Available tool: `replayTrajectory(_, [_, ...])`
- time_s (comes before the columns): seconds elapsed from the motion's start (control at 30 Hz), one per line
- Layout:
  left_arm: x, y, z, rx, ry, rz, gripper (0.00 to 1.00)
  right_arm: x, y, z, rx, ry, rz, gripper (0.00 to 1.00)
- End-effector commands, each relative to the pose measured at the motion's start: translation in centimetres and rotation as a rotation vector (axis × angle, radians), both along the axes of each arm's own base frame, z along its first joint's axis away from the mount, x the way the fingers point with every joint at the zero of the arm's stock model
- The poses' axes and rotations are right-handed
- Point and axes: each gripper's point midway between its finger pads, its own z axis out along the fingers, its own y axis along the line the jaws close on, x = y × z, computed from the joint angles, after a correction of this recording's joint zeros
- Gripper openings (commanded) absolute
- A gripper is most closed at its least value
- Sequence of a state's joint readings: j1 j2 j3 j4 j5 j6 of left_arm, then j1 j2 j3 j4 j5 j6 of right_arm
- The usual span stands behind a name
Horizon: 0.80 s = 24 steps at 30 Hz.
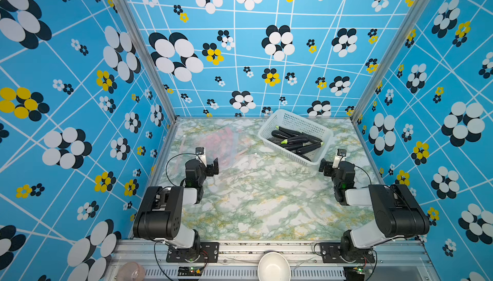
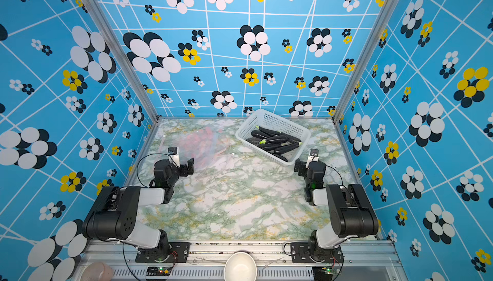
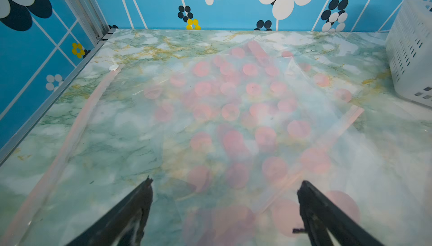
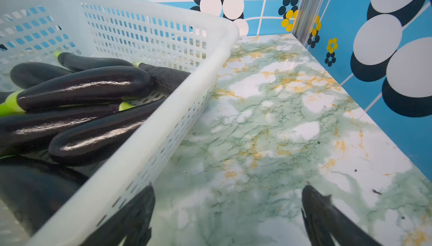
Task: Place the eggplant in a zip-top bag and seal the zipper
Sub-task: Open the zipper of the food storage bag at the center of the board.
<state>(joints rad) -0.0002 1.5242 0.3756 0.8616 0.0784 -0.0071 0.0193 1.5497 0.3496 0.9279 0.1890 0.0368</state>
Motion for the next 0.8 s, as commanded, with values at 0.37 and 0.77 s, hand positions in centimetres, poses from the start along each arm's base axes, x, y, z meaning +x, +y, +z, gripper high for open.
replayTrajectory(0.37, [0.7,0.2,0.6,0.000,-0.018,0.006,0.99,0.8,0.0,1.1,-0.009,-0.038,-0.006,0.99])
replayTrajectory(0.77, [1.0,0.6,1.8,0.004,-0.021,0.035,0.99,0.2,-0.3,3.0,-0.009,-0.075,-0.028,0.99])
